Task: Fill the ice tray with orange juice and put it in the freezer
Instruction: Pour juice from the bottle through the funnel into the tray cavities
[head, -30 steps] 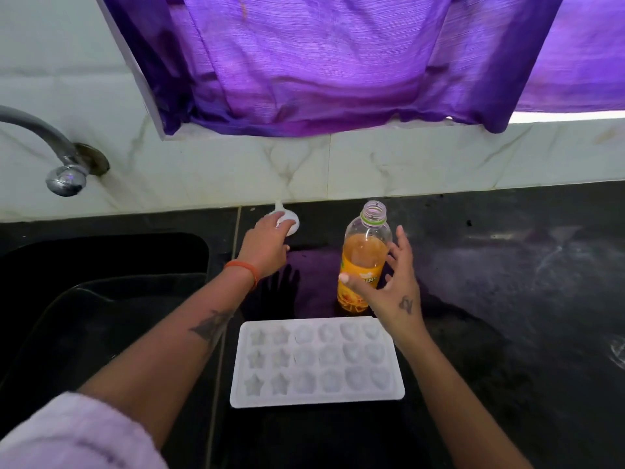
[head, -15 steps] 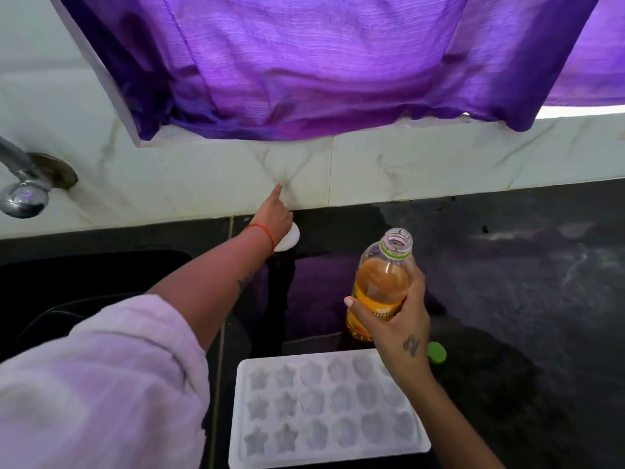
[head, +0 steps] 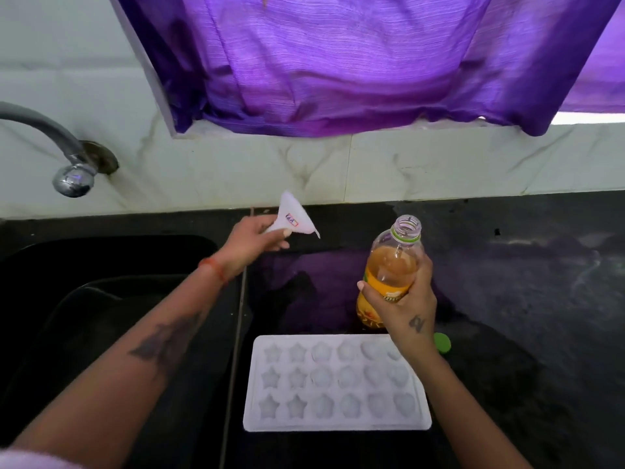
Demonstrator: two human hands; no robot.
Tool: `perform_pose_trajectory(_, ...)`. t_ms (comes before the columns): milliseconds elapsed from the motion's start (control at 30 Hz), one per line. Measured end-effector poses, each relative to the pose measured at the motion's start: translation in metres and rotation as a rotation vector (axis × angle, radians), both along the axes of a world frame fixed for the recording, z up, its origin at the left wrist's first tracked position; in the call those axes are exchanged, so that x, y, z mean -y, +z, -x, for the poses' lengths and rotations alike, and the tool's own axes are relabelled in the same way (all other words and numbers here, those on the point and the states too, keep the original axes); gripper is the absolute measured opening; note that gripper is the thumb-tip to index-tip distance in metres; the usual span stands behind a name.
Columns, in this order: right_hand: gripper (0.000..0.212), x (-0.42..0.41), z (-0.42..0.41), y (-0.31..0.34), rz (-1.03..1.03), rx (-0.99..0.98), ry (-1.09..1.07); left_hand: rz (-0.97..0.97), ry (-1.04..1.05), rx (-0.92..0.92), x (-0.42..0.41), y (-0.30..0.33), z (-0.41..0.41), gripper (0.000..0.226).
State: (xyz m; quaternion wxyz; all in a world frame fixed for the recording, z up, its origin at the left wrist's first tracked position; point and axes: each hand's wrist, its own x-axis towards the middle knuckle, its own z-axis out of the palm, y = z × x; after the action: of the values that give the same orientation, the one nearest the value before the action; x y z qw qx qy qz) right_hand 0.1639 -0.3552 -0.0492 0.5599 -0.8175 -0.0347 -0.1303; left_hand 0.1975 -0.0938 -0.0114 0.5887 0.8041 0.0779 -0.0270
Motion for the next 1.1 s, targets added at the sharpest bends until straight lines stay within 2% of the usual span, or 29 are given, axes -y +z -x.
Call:
perform_pose_trajectory(133, 0.083, 0.007, -0.006, 0.006, 0.048, 0.041, 0.053, 0.397, 0.08, 0.069, 0.012, -0.017, 0.063, 0.063)
perform_pose_trajectory(200, 0.081, 0.009, -0.005, 0.01, 0.053, 0.052, 0.081, 0.464, 0.071, 0.088, 0.017, -0.023, 0.091, 0.076)
perform_pose_trajectory(433, 0.081, 0.012, 0.011, 0.045, 0.115, 0.24, 0.085, 0.631, 0.113, 0.073, 0.04, -0.031, 0.148, 0.075)
perform_pose_trajectory(667, 0.084, 0.022, 0.042, 0.071, 0.276, 0.318, 0.142, 0.678, 0.154, 0.067, 0.047, -0.031, 0.168, 0.079)
perform_pose_trajectory(833, 0.084, 0.032, 0.064, 0.065, 0.417, 0.243, 0.235, 0.629, 0.183, 0.091, 0.047, -0.037, 0.17, 0.06)
perform_pose_trajectory(900, 0.083, 0.033, 0.07, 0.061, 0.453, 0.225, 0.263, 0.644, 0.202, 0.103, 0.048, -0.038, 0.17, 0.06)
perform_pose_trajectory(1033, 0.082, 0.034, 0.076, 0.057, 0.484, 0.203, 0.288, 0.684, 0.255, 0.084, 0.055, -0.036, 0.169, 0.043)
perform_pose_trajectory(1100, 0.082, 0.033, 0.077, 0.057, 0.495, 0.2, 0.298, 0.673, 0.306, 0.064, 0.057, -0.033, 0.167, 0.053)
